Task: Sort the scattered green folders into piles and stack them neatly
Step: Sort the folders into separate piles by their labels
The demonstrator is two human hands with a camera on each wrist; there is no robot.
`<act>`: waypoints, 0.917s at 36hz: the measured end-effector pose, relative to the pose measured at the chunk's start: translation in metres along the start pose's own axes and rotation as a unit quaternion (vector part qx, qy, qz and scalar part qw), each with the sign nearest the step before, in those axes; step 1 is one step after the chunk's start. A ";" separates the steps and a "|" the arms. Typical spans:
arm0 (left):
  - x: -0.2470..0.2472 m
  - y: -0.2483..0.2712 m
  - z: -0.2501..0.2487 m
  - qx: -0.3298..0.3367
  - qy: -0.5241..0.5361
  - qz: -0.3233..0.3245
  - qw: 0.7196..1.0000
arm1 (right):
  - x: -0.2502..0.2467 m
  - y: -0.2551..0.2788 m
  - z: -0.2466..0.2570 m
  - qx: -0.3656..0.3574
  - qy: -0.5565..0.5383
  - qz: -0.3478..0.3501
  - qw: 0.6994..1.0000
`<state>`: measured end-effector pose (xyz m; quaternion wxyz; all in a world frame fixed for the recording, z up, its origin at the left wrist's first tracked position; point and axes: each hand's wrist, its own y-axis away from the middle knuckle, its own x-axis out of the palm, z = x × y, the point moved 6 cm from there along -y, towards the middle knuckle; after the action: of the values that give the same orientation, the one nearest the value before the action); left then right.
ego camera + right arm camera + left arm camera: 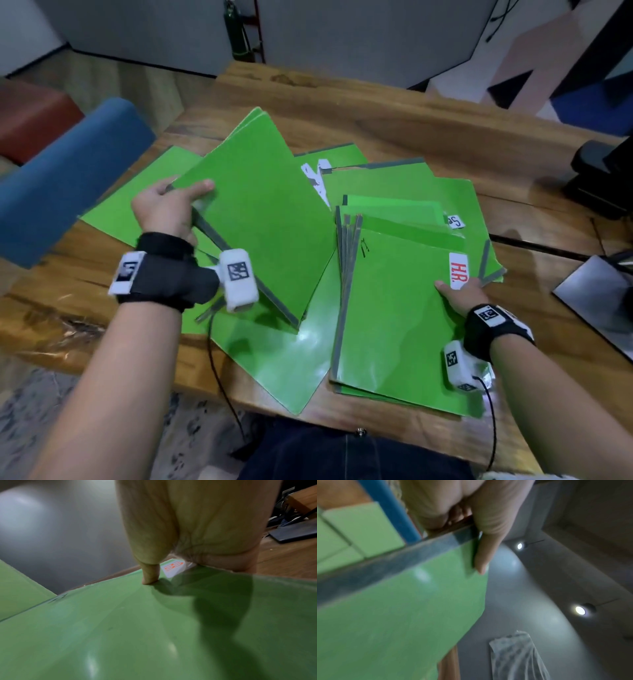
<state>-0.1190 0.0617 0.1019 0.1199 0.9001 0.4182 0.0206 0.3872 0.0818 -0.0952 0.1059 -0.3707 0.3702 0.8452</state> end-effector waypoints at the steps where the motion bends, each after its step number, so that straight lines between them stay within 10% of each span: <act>1: 0.007 0.009 0.004 -0.013 0.038 -0.001 0.999 | 0.000 0.001 0.001 -0.001 -0.001 0.001 1.000; 14: 0.031 0.073 0.112 -0.119 -0.099 0.052 0.987 | -0.003 0.010 0.003 -0.005 0.006 0.008 1.000; 24: 0.064 0.041 0.001 0.131 -0.201 0.218 0.946 | -0.006 0.017 0.006 -0.001 -0.010 0.018 1.000; 33: 0.113 0.085 -0.044 0.304 -0.331 0.302 0.841 | -0.008 0.021 0.007 -0.008 -0.020 0.031 0.999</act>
<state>0.0119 0.1034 0.1575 -0.0405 0.9265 0.0461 -0.3714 0.3796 0.0726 -0.0747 0.0836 -0.3429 0.3725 0.8583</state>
